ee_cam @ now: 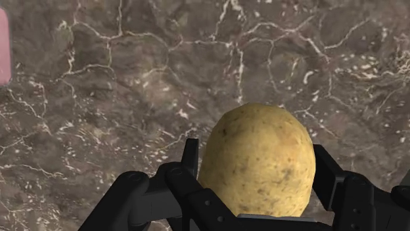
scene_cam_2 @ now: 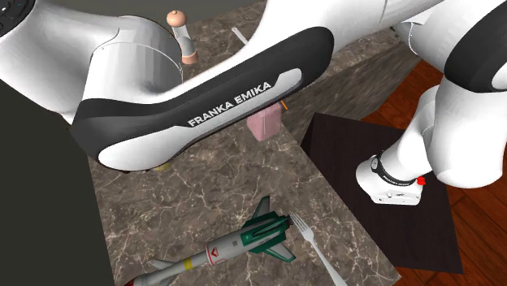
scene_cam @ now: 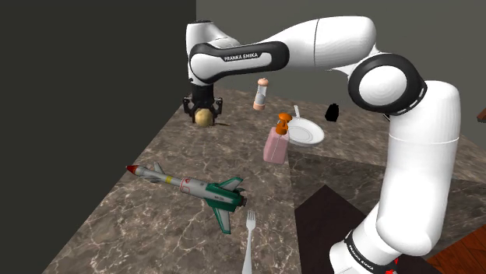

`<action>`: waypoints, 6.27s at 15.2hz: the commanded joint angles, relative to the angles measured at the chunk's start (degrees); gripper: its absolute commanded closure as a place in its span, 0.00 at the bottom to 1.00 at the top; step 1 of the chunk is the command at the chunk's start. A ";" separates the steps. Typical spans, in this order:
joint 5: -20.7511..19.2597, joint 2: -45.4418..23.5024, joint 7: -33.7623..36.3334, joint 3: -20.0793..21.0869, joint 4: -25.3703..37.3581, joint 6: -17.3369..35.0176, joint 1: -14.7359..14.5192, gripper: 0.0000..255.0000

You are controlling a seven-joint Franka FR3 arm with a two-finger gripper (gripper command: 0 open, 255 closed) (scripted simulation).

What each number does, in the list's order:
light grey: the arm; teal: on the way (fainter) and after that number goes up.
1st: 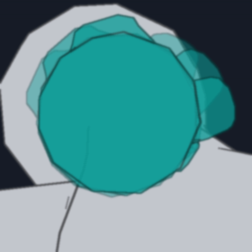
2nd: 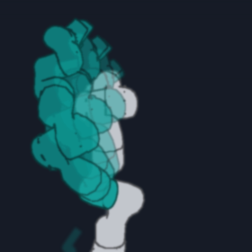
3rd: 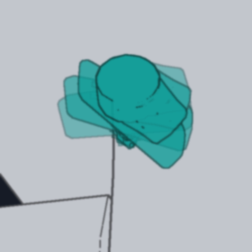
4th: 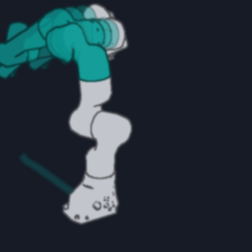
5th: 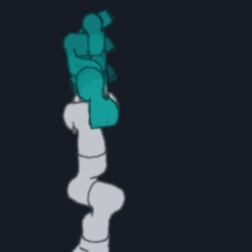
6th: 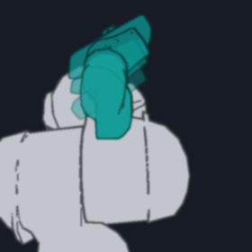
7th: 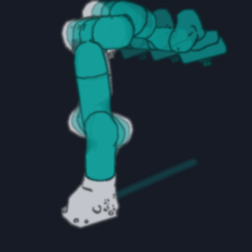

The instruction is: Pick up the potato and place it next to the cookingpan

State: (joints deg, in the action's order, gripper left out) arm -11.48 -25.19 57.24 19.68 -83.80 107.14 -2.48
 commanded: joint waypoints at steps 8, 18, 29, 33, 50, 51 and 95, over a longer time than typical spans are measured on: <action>3.70 10.87 -6.95 -0.89 -12.96 3.09 6.49 1.00; 8.25 24.10 -20.42 -5.55 -29.63 7.95 14.50 1.00; 9.67 32.64 -36.01 -13.57 -39.63 10.17 21.49 1.00; 9.42 34.10 -41.66 -16.89 -41.29 10.58 23.96 1.00; 8.80 30.05 -65.93 -30.97 -36.77 10.97 34.48 1.00; 8.97 29.31 -67.39 -31.74 -35.92 10.90 35.07 1.00; 11.96 19.67 -75.05 -34.99 -39.19 23.68 38.14 0.00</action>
State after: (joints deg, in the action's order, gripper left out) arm 0.84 -6.53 -18.08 -15.27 -123.26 132.10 35.76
